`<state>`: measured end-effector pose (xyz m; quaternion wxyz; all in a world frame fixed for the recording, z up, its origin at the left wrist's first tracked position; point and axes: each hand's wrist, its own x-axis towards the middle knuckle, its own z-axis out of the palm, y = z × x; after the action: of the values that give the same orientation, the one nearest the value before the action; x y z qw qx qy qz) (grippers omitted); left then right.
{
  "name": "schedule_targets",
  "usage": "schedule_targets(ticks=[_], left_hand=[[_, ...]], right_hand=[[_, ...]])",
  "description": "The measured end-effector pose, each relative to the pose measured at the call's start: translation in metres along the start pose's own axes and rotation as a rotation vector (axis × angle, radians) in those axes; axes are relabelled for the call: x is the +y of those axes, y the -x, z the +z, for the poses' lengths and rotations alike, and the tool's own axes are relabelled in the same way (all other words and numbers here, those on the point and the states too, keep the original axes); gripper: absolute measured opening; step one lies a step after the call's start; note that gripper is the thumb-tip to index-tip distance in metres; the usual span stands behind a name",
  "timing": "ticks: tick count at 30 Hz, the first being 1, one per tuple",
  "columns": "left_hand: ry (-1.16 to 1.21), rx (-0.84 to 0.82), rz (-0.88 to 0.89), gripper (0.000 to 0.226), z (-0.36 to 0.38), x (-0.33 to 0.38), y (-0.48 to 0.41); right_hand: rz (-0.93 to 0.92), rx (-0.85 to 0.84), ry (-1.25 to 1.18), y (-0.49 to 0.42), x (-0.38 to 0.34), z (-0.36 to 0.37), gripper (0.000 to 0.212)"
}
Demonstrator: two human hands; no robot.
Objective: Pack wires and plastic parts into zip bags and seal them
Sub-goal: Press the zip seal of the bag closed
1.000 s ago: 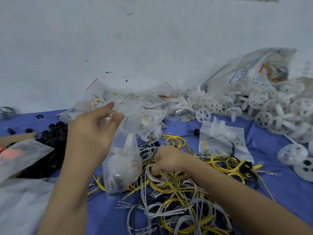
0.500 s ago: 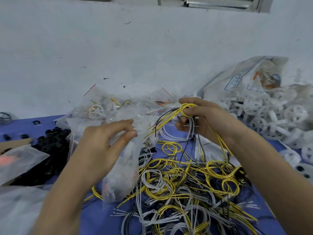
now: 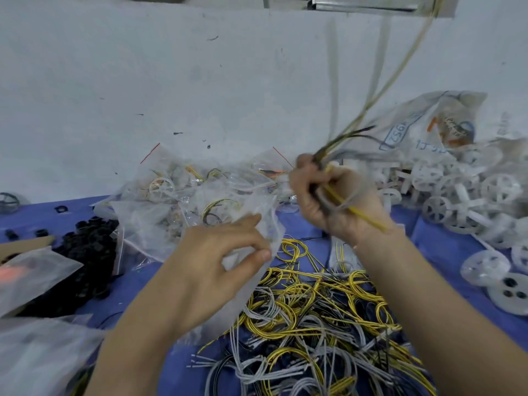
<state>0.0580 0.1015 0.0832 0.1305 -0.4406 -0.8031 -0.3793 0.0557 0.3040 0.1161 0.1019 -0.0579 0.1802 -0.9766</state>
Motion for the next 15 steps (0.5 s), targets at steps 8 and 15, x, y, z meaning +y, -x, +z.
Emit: schedule_targets(ticks=[8, 15], left_hand=[[-0.180, -0.062, -0.133, 0.030, 0.004, 0.003, -0.005], [-0.175, -0.085, -0.087, 0.016, 0.006, 0.009, -0.002]], right_hand=[[0.329, 0.228, 1.171, -0.028, 0.012, -0.008, 0.019], [0.507, 0.143, 1.427, -0.025, 0.001, -0.007, 0.015]])
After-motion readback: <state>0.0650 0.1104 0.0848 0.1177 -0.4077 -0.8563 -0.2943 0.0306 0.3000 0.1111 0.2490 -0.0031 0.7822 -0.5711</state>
